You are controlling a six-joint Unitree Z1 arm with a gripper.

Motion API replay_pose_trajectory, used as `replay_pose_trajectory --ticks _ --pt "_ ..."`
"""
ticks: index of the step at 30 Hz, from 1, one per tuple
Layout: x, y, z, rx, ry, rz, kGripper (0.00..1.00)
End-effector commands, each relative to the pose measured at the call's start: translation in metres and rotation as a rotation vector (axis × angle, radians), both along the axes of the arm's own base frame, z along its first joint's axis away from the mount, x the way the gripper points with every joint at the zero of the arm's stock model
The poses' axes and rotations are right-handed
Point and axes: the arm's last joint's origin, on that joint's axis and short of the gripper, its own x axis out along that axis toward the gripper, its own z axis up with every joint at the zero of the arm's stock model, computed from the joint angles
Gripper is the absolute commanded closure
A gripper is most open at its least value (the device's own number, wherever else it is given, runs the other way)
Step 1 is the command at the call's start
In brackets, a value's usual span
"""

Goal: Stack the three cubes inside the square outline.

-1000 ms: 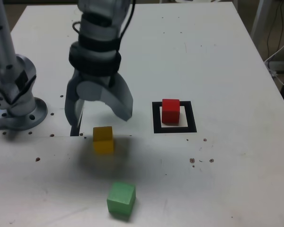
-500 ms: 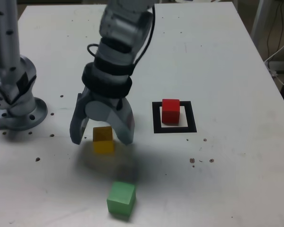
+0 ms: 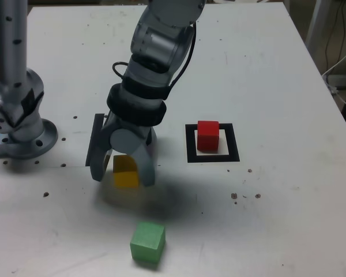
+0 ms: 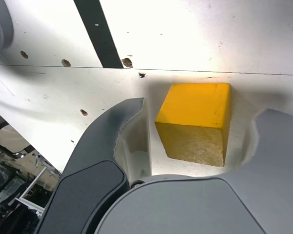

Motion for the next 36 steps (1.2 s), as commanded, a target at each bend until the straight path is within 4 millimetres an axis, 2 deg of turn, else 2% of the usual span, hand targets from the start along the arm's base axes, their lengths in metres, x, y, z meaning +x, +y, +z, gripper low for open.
replay_pose_trajectory --ticks 1,21,27,31,36 --pt "0.001 0.0 -0.001 -0.003 -0.002 -0.001 0.76" --pt "0.003 0.0 0.005 0.003 -0.032 -0.008 0.76" --pt "0.009 0.005 0.026 0.071 -0.05 -0.023 0.76" --pt "0.022 0.013 0.045 0.135 -0.073 -0.031 0.76" --pt "0.039 0.021 0.06 0.161 -0.095 -0.06 0.76"
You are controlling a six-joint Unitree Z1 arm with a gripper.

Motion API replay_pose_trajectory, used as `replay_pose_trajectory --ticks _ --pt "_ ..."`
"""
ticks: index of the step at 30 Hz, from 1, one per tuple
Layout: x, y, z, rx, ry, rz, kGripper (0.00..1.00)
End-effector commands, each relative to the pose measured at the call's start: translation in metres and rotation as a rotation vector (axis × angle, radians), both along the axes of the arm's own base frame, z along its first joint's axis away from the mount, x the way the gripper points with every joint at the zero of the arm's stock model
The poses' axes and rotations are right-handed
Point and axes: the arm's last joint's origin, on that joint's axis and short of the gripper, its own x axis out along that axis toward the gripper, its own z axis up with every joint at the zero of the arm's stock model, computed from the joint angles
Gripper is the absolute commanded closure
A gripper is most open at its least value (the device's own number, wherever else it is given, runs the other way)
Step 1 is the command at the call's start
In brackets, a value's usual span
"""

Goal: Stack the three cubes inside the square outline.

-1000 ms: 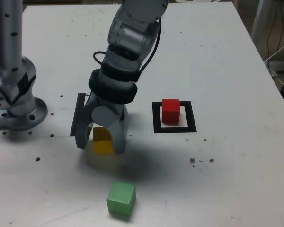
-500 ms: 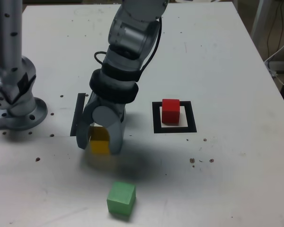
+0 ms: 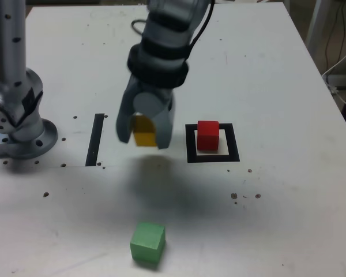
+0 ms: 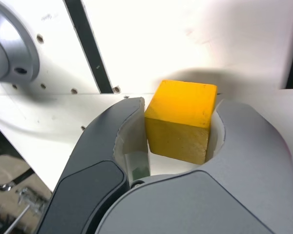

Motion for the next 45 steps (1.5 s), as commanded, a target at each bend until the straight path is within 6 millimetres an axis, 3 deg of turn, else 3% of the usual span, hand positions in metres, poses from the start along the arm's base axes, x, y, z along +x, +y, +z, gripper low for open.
replay_pose_trajectory --ticks 1,18,45 --pt "0.009 0.004 0.003 0.007 0.005 -0.014 0.76" --pt "0.065 0.031 0.029 -0.032 -0.033 -0.06 0.76" --pt "0.106 0.047 -0.004 -0.078 -0.014 -0.047 0.76"
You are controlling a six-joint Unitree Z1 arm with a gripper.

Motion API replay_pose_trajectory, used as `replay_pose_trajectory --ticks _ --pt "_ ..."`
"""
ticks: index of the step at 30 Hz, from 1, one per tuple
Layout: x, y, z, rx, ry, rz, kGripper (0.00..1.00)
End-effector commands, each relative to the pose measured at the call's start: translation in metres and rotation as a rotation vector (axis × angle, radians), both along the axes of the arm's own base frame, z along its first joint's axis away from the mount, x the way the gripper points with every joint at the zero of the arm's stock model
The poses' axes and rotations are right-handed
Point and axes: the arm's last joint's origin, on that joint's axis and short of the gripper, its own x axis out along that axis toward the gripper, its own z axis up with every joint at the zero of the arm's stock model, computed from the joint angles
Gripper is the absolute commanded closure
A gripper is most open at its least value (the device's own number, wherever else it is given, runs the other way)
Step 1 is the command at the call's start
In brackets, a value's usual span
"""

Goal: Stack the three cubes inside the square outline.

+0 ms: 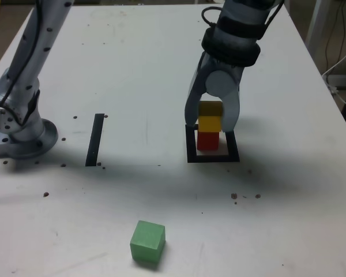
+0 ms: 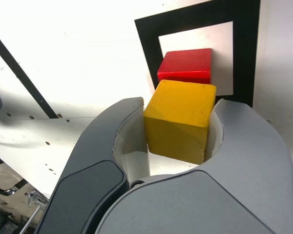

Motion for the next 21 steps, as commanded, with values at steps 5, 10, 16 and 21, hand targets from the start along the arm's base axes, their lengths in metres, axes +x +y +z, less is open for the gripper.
replay_pose_trajectory --ticks 5,10,16,21 --pt "0.0025 0.0046 -0.0062 0.003 0.021 0.005 0.76" --pt "0.003 0.0058 -0.01 0.001 0.033 0.003 0.64" --pt "0.0033 0.0056 -0.0123 -0.01 0.039 -0.007 0.04" --pt "0.0015 0.0056 -0.0109 -0.01 0.039 -0.011 0.0"
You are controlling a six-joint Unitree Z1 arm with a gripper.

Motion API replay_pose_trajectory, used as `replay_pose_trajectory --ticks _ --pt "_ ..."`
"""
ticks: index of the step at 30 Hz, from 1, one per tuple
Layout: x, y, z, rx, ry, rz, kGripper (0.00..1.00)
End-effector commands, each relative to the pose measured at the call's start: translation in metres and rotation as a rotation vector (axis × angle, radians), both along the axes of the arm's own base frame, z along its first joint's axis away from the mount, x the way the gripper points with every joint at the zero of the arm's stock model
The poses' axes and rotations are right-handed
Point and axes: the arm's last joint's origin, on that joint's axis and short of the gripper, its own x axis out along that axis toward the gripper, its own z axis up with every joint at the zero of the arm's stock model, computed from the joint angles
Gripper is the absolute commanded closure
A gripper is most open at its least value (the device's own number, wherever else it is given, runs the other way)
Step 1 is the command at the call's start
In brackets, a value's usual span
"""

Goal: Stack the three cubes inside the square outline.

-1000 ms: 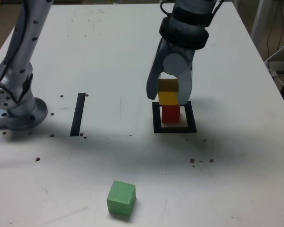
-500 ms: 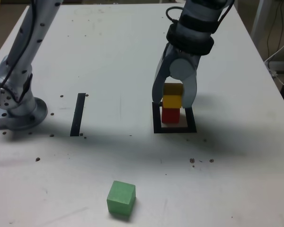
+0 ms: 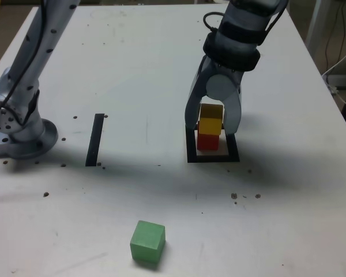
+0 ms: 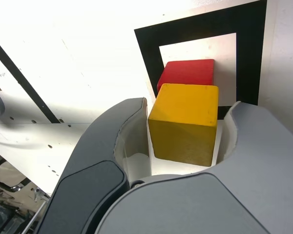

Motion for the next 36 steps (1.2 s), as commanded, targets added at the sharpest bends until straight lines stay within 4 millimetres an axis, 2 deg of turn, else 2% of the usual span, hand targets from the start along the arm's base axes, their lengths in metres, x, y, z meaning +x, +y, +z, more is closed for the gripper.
replay_pose_trajectory --ticks 1,8,14,18,25,32,36 --pt "-0.003 0.0 0.002 -0.001 0.008 -0.001 0.0" --pt "-0.021 0.0 0.023 0.01 -0.03 -0.004 0.0" --pt "-0.054 -0.015 0.049 0.029 -0.081 -0.011 0.0" --pt "-0.08 -0.034 0.057 0.039 -0.094 -0.026 0.0" --pt "-0.112 -0.079 0.055 0.037 -0.102 -0.087 0.0" --pt "-0.132 -0.123 0.051 0.027 -0.111 -0.147 0.0" --pt "-0.139 -0.139 0.046 0.024 -0.099 -0.169 0.0"
